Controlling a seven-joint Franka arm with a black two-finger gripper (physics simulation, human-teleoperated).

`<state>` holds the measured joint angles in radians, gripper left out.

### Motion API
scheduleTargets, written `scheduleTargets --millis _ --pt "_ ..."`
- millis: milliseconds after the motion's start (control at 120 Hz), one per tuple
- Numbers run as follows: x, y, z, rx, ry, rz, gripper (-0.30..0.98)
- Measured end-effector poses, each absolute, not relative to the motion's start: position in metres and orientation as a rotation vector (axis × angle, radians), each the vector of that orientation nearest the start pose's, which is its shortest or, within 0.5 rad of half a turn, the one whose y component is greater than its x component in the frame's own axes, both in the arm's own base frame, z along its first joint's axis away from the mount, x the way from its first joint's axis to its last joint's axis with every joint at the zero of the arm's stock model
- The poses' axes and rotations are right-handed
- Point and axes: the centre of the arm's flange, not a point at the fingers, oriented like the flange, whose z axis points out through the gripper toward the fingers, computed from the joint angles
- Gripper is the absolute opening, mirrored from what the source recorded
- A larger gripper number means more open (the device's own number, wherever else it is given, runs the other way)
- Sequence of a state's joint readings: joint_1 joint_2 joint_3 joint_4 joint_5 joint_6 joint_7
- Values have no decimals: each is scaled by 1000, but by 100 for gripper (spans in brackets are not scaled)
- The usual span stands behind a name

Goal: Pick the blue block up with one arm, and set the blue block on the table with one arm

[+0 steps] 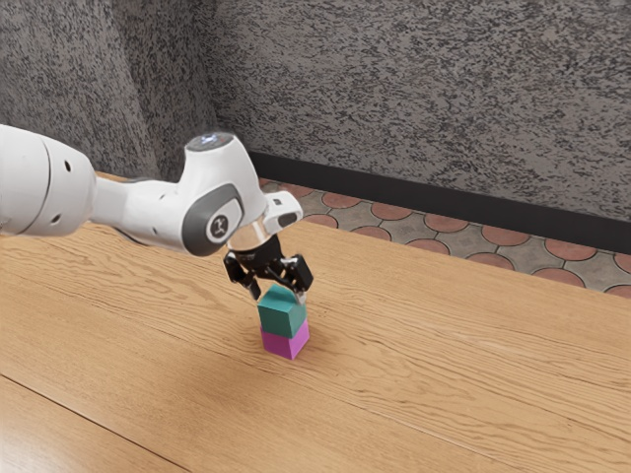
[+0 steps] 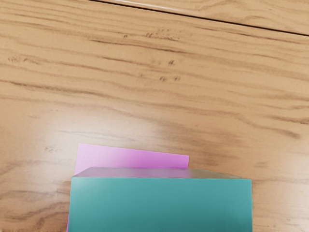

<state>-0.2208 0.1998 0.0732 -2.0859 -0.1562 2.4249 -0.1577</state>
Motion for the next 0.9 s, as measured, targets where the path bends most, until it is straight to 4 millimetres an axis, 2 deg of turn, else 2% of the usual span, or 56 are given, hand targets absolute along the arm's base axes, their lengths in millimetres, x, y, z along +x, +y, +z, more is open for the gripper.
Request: scheduleTargets --millis 350,558,725,817,900 --pt "585 -89 322 -3243 -196 -155 69" --pt "587 -88 321 -3244 -202 -177 68" --pt "588 -88 322 -3247 -232 -183 45" --pt "588 -88 325 -3245 -245 -192 37" --pt "587 -85 347 -3238 -246 -250 32"
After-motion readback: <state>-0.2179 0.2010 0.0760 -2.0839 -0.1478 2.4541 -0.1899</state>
